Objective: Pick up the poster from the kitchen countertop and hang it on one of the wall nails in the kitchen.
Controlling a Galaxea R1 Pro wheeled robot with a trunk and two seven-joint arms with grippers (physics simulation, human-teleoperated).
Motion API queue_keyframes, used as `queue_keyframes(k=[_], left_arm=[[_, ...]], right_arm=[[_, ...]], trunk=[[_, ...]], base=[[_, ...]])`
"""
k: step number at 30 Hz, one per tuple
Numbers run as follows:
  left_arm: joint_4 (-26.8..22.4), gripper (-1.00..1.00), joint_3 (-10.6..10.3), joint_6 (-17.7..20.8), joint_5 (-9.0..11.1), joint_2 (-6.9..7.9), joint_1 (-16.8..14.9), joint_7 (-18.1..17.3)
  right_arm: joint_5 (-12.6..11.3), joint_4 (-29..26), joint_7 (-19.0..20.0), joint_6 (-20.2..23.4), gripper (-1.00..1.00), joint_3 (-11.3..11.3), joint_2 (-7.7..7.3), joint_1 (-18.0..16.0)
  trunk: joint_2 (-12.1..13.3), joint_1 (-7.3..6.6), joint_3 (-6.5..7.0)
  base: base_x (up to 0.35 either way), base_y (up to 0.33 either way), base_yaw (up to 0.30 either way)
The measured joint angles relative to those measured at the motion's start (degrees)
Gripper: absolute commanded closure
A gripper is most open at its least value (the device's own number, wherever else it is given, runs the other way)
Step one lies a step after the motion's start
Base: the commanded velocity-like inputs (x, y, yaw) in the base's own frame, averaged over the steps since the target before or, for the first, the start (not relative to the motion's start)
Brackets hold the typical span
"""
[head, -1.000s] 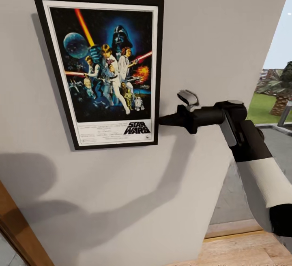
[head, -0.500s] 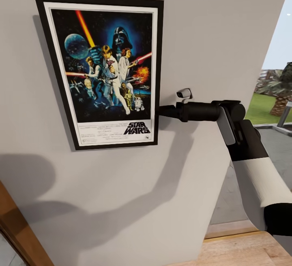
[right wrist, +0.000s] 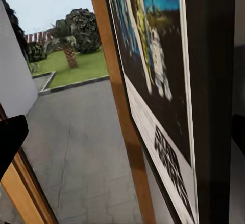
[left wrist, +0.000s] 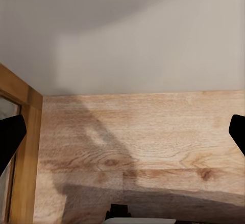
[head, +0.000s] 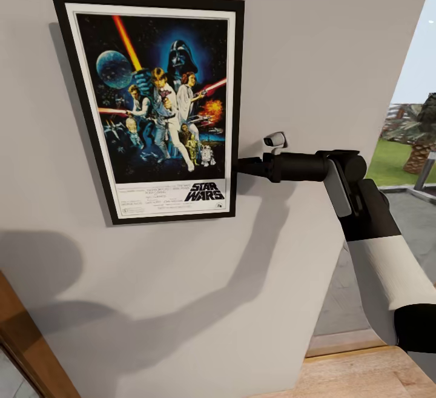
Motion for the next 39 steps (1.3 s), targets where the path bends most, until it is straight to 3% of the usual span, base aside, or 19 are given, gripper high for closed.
queue_keyframes(k=[11,21,22,23,28,34,37,38,39], left_arm=[[0.0,-1.00,0.0,-0.1,0.0,0.00,0.0,0.0],[0.1,-1.00,0.2,-0.1,0.0,0.00,0.0,0.0],[0.1,-1.00,0.2,-0.1,0.0,0.00,0.0,0.0],[0.1,-1.00,0.2,-0.1,0.0,0.00,0.0,0.0],[0.1,-1.00,0.9,-0.1,0.1,0.04,0.0,0.1],[0.1,-1.00,4.1,-0.1,0.1,0.02,0.0,0.1],[0.1,-1.00,6.5,-0.1,0.2,0.01,0.0,0.0],[0.1,-1.00,7.0,-0.1,0.2,0.01,0.0,0.0],[0.1,-1.00,7.5,-0.1,0.2,0.00,0.0,0.0]], right_arm=[[0.8,-0.3,0.2,-1.0,-1.00,0.1,-0.03,1.1],[0.9,-7.4,0.3,-2.1,-1.00,0.1,-0.07,12.6],[0.9,-8.0,0.4,-3.9,-1.00,0.0,-0.09,15.6],[0.9,-8.0,0.4,-4.0,-1.00,0.0,-0.09,15.8],[1.0,-8.7,0.5,-11.7,-1.00,-0.1,-0.36,27.9],[1.2,-7.9,0.4,-21.5,-1.00,-0.3,-0.93,42.4],[1.3,-1.3,0.1,-31.8,-1.00,-0.3,-1.69,52.0],[1.3,3.4,0.1,-35.3,-1.00,-0.3,-1.83,54.4],[1.3,12.6,-0.3,-40.3,-1.00,-0.4,-2.01,56.6]], trunk=[[0.0,0.05,0.22],[0.0,0.02,1.09],[0.0,0.02,1.18],[0.0,0.02,1.29],[0.0,0.01,1.75],[0.0,0.01,2.32],[0.0,0.01,2.60],[0.0,0.01,2.69],[0.0,0.00,2.79]], base=[[-0.264,0.000,0.000],[-0.186,0.000,0.000],[-0.049,0.000,0.000],[-0.032,0.000,0.000],[-0.017,0.000,0.000],[-0.005,0.000,0.000],[-0.001,0.000,0.000],[0.000,0.000,0.000],[0.000,0.000,0.000]])
